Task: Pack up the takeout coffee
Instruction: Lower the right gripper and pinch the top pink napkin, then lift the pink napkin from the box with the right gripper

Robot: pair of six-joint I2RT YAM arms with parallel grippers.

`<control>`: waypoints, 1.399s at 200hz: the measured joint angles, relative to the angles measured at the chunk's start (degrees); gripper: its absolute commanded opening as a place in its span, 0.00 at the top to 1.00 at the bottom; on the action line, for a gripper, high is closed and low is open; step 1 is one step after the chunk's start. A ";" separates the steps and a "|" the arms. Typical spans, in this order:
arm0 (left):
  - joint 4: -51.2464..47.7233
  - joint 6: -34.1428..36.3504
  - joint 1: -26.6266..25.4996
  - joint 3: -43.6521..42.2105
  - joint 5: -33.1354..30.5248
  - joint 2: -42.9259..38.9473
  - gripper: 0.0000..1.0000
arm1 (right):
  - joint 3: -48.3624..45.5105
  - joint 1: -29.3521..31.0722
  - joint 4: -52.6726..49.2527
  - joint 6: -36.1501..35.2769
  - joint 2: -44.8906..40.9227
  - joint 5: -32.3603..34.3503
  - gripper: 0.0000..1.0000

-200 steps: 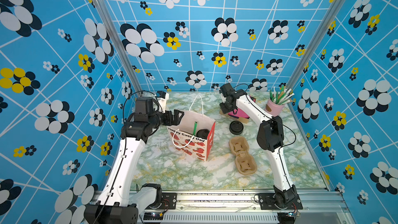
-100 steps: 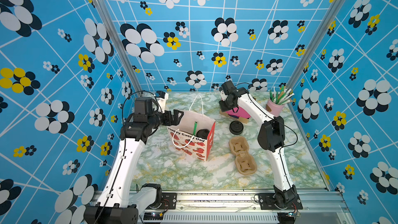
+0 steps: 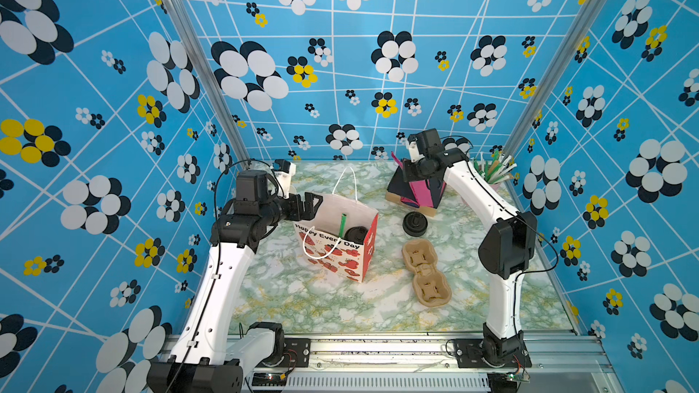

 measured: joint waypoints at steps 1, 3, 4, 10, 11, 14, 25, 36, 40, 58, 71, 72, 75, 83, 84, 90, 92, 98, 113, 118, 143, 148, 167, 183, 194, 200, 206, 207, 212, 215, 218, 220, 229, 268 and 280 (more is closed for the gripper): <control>0.00 0.02 0.00 0.00 0.00 0.00 0.01 | -0.09 -0.04 0.04 0.02 -0.02 0.00 1.00; 0.00 0.00 0.00 0.00 0.00 0.00 0.01 | -0.42 -0.24 0.17 0.17 -0.04 0.02 1.00; 0.00 0.00 0.00 0.00 0.00 0.00 0.01 | -0.63 -0.37 0.31 0.20 -0.04 0.04 1.00; 0.00 0.00 0.00 0.00 0.00 0.00 0.01 | -1.53 -0.81 0.81 0.44 -0.04 0.09 1.00; 0.00 0.00 0.00 0.00 0.00 0.00 0.01 | -1.77 -0.94 0.96 0.44 -0.04 0.09 1.00; 0.00 0.00 0.00 0.00 0.00 0.00 0.01 | -2.21 -1.14 1.18 0.59 -0.04 0.09 1.00; 0.00 0.00 0.00 0.00 0.00 0.00 0.01 | -3.78 -1.92 1.42 0.85 -0.04 0.28 1.00; 0.00 0.00 0.00 0.00 0.00 0.00 0.01 | -4.79 -2.60 1.57 1.05 -0.04 0.61 1.00; 0.00 0.00 0.00 0.00 0.00 0.00 0.01 | -4.94 -2.78 1.53 1.05 -0.04 0.70 1.00; 0.00 0.00 0.00 0.00 0.02 0.00 0.01 | -5.64 -3.48 2.12 1.05 -0.04 1.51 1.00; 0.00 0.00 0.00 0.00 0.02 0.00 0.01 | -6.19 -3.76 2.62 1.05 -0.04 2.14 1.00; 0.00 0.00 0.00 0.00 0.00 0.00 0.01 | -6.27 -3.78 2.67 1.05 -0.04 2.21 1.00; 0.00 0.00 0.00 0.00 0.00 0.00 0.01 | -6.43 -3.78 2.71 1.03 -0.04 2.45 1.00; 0.00 0.00 0.00 0.00 0.00 0.00 0.01 | -6.80 -3.87 2.73 1.03 -0.04 3.06 1.00; 0.00 0.00 0.00 0.00 0.00 0.00 0.01 | -6.82 -3.87 2.73 1.03 -0.04 3.10 1.00; 0.00 0.00 0.00 0.00 0.00 0.00 0.01 | -7.13 -3.87 2.82 1.03 -0.04 3.45 1.00; 0.00 0.00 0.00 0.00 0.00 0.00 0.01 | -7.26 -3.87 2.82 1.03 -0.04 3.54 1.00; 0.00 0.00 0.00 0.00 0.00 0.00 0.01 | -7.50 -3.89 2.78 1.01 -0.04 3.89 1.00; 0.00 0.00 0.00 0.00 0.00 0.00 0.01 | -7.78 -3.89 2.80 1.01 -0.04 4.85 1.00; 0.00 0.00 0.00 0.00 0.00 0.00 0.01 | -7.89 -3.89 2.82 0.98 -0.04 5.20 1.00; 0.00 0.00 0.00 0.00 0.00 0.00 0.01 | -8.66 -4.04 2.80 0.83 -0.04 6.99 1.00; 0.00 0.00 0.00 0.00 0.00 0.00 0.01 | -8.83 -4.11 2.80 0.81 -0.04 7.39 1.00; 0.00 0.00 0.00 0.00 0.02 0.00 0.01 | -9.66 -4.26 2.80 0.79 -0.04 8.44 1.00; 0.00 0.00 0.00 0.00 0.00 0.00 0.01 | -10.27 -4.44 2.80 0.79 -0.04 9.27 1.00; 0.00 0.00 0.00 0.00 0.00 0.00 0.01 | -10.51 -4.50 2.82 0.79 -0.04 9.79 1.00; 0.00 0.00 0.00 0.00 0.02 0.00 0.01 | -10.62 -4.52 2.67 0.76 -0.04 10.16 1.00; 0.00 0.00 0.00 0.00 0.02 0.00 0.01 | -10.69 -4.57 2.60 0.76 -0.04 10.43 1.00; 0.00 0.00 0.00 0.00 0.00 0.00 0.01 | -10.69 -4.57 2.60 0.74 -0.04 10.45 1.00; 0.00 0.00 0.00 0.00 0.00 0.00 0.01 | -10.69 -4.57 2.60 0.66 -0.04 10.67 1.00; 0.00 0.00 0.00 0.00 0.02 0.00 0.01 | -10.69 -4.59 2.60 0.59 -0.04 10.82 1.00; 0.00 0.00 0.00 0.00 0.00 0.00 0.01 | -10.71 -4.59 2.60 0.55 -0.04 10.91 1.00; 0.00 0.00 0.00 0.00 0.00 0.00 0.01 | -10.73 -4.59 2.60 0.55 -0.04 10.99 1.00; 0.00 0.00 0.00 0.00 0.00 0.00 0.01 | -10.78 -4.59 2.58 0.33 -0.04 11.32 1.00; 0.00 0.00 0.00 0.00 0.00 0.00 0.01 | -10.78 -4.63 2.38 -0.70 1.01 12.83 0.96; 0.00 0.00 0.00 0.00 0.00 0.00 0.01 | -10.58 -4.68 2.14 -0.98 2.10 13.25 0.93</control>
